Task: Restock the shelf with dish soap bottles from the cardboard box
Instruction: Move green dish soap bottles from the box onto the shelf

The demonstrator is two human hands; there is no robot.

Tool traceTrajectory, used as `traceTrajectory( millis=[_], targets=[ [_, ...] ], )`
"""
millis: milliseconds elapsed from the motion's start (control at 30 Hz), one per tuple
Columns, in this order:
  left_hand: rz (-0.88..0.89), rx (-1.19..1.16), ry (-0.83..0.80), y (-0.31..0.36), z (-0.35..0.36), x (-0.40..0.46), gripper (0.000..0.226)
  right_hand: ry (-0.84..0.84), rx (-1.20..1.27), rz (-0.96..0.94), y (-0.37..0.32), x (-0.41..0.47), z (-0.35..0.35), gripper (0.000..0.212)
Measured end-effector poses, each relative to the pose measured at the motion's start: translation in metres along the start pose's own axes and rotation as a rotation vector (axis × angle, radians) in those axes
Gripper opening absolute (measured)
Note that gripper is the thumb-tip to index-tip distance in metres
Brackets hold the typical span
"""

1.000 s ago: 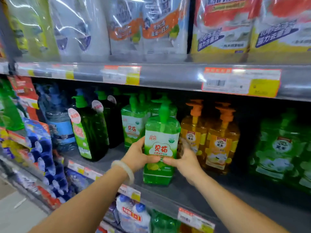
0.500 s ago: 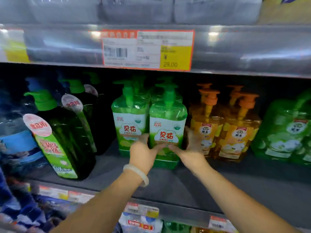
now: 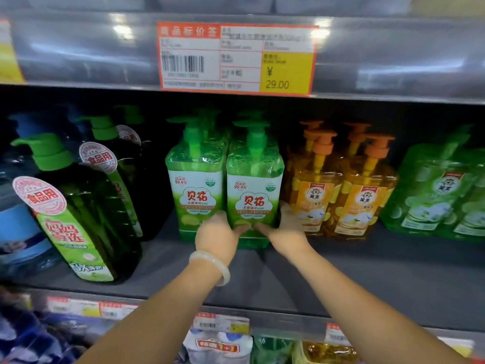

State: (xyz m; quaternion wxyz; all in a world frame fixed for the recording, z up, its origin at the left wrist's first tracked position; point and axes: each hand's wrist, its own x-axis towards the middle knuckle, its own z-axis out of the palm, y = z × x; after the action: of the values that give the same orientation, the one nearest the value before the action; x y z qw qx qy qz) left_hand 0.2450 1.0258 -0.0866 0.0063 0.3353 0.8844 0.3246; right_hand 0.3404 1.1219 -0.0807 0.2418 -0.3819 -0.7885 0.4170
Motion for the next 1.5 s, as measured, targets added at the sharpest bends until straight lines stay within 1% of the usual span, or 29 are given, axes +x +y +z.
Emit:
traceTrajectory(
  millis=[133, 333, 367, 467, 633, 933, 1100, 1200, 1267, 1300, 1367, 1433, 1500],
  targets=[
    [0.002, 0.068, 0.003, -0.003, 0.0, 0.002, 0.054, 0.003, -0.018, 0.017, -0.002, 0.002, 0.001, 0.062],
    [-0.042, -0.061, 0.027, -0.006, 0.007, -0.001, 0.033, 0.015, -0.03, 0.033, -0.005, 0.003, 0.003, 0.059],
    [-0.056, -0.091, 0.035, -0.008, 0.008, -0.002, 0.032, 0.013, -0.031, 0.035, -0.005, 0.003, 0.003, 0.059],
    [-0.095, -0.183, 0.069, -0.011, 0.009, -0.003, 0.038, 0.013, -0.035, 0.032, -0.004, 0.004, 0.004, 0.06],
    [-0.123, -0.273, 0.096, -0.011, 0.011, -0.006, 0.039, 0.023, -0.011, 0.02, -0.002, 0.003, 0.005, 0.061],
    [-0.151, -0.323, 0.106, -0.013, 0.01, -0.01, 0.04, 0.024, -0.014, 0.001, 0.002, 0.003, 0.007, 0.063],
    [-0.149, -0.337, 0.133, -0.014, 0.012, -0.013, 0.037, 0.023, -0.033, -0.002, 0.002, 0.003, 0.009, 0.064],
    [-0.167, -0.367, 0.151, -0.013, 0.011, -0.016, 0.031, 0.027, -0.09, -0.005, 0.003, 0.001, 0.009, 0.065],
    [-0.186, -0.406, 0.155, -0.011, 0.01, -0.021, 0.032, 0.04, -0.126, -0.024, 0.01, -0.006, 0.01, 0.065],
    [-0.174, -0.424, 0.138, -0.01, 0.01, -0.024, 0.034, 0.033, -0.145, -0.03, 0.014, -0.011, 0.01, 0.065],
    [-0.099, -0.43, 0.045, -0.008, 0.011, -0.034, 0.04, -0.012, -0.195, -0.044, 0.021, -0.024, 0.01, 0.066],
    [0.032, -0.335, -0.065, -0.003, 0.015, -0.043, 0.051, -0.069, -0.243, -0.068, 0.024, -0.036, 0.006, 0.065],
    [0.152, -0.197, -0.132, 0.01, 0.016, -0.051, 0.061, -0.136, -0.345, -0.11, 0.026, -0.048, -0.005, 0.064]
  ],
)
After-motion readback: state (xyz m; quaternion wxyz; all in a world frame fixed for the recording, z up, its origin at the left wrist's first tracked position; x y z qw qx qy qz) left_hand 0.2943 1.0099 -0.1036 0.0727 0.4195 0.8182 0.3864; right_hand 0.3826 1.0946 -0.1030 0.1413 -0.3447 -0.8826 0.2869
